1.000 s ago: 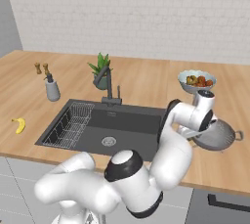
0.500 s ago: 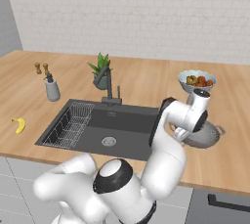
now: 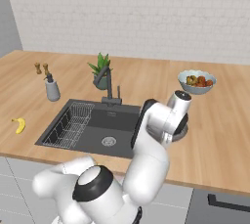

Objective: Put the colander in the sink, put the banana in the colander, and turn on the sink faucet and pour water over the colander.

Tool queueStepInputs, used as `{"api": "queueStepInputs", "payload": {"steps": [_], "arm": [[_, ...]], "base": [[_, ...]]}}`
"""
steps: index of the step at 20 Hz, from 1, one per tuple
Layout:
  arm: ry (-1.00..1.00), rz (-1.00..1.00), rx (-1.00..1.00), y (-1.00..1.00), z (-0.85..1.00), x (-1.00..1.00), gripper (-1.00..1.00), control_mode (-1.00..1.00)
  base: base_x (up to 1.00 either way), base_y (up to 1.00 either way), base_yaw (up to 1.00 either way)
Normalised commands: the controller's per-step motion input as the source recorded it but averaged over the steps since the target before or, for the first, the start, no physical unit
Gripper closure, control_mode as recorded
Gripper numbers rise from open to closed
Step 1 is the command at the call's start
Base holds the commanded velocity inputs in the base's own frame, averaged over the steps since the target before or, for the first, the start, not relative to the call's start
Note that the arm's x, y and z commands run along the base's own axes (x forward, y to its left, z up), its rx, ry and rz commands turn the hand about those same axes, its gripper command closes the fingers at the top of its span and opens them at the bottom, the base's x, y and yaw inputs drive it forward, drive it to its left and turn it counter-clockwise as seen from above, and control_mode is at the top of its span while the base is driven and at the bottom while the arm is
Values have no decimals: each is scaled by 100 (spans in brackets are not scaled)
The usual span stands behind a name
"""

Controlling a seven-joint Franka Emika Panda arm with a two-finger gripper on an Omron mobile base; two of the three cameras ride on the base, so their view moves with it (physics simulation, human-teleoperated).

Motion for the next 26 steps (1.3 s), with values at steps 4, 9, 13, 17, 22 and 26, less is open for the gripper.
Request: {"api": "queueStepInputs", "payload": {"steps": [4,9,13,17,22,26], "arm": [[-16,69,-3,64,11,0,100,-100],[-16,65,-3,35,11,1,100,-100],[-15,56,-3,48,1,0,100,-100],[-10,47,-4,61,0,7,100,-100],[-5,45,-2,54,0,19,100,-100],[-2,37,-3,41,-11,19,100,-100]], "base": [[0,0,0],[0,0,0],[0,0,0],[0,0,0],[0,0,0],[0,0,0]]}}
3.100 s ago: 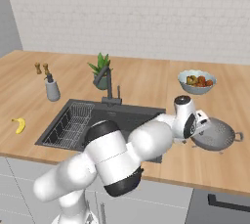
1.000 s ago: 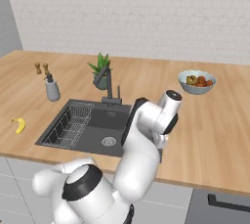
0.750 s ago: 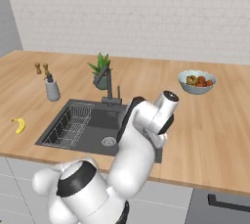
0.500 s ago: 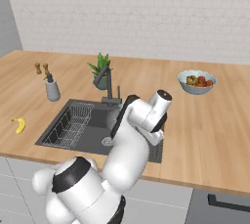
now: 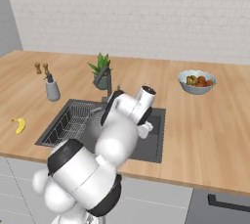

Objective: Put the colander in the sink, put the banana in the colander, and turn on the sink faucet and pour water over the colander.

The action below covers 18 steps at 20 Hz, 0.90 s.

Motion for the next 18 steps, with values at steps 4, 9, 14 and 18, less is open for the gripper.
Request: {"api": "queueStepInputs", "payload": {"steps": [4,9,14,18], "arm": [[-3,27,-1,26,-34,31,100,-100],[-1,17,0,29,-47,36,100,-100],[0,13,0,25,-44,36,100,-100],[-1,12,0,6,-27,31,100,-100]], "base": [[0,0,0],[0,0,0],[0,0,0],[0,0,0]]}}
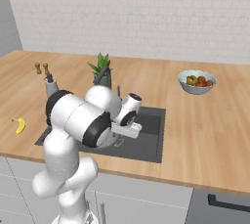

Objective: Put the colander in the sink, put the banana in the colander, and turn on the sink faucet and pour water over the colander.

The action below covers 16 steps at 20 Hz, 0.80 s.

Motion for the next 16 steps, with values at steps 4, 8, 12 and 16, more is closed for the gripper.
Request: {"api": "queueStepInputs", "payload": {"steps": [4,8,12,16], "arm": [[0,11,0,0,-22,23,100,-100],[-1,9,0,0,-12,20,100,-100],[0,7,0,-15,-10,10,100,-100],[-3,10,0,-51,-7,0,100,-100]], "base": [[0,0,0],[0,0,0],[0,0,0],[0,0,0]]}}
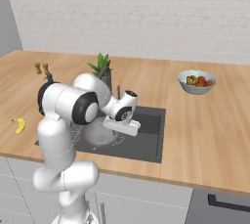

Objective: Put the colander in the sink, put the banana in the colander, and turn on the sink faucet and pour water over the colander.

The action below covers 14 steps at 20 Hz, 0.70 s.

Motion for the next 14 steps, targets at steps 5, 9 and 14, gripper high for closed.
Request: {"api": "queueStepInputs", "payload": {"steps": [5,9,14], "arm": [[-7,10,0,-72,-2,0,100,-100],[-6,10,0,-48,-9,0,100,-100],[-3,11,3,-8,-30,0,100,-100]], "base": [[0,0,0],[0,0,0],[0,0,0]]}}
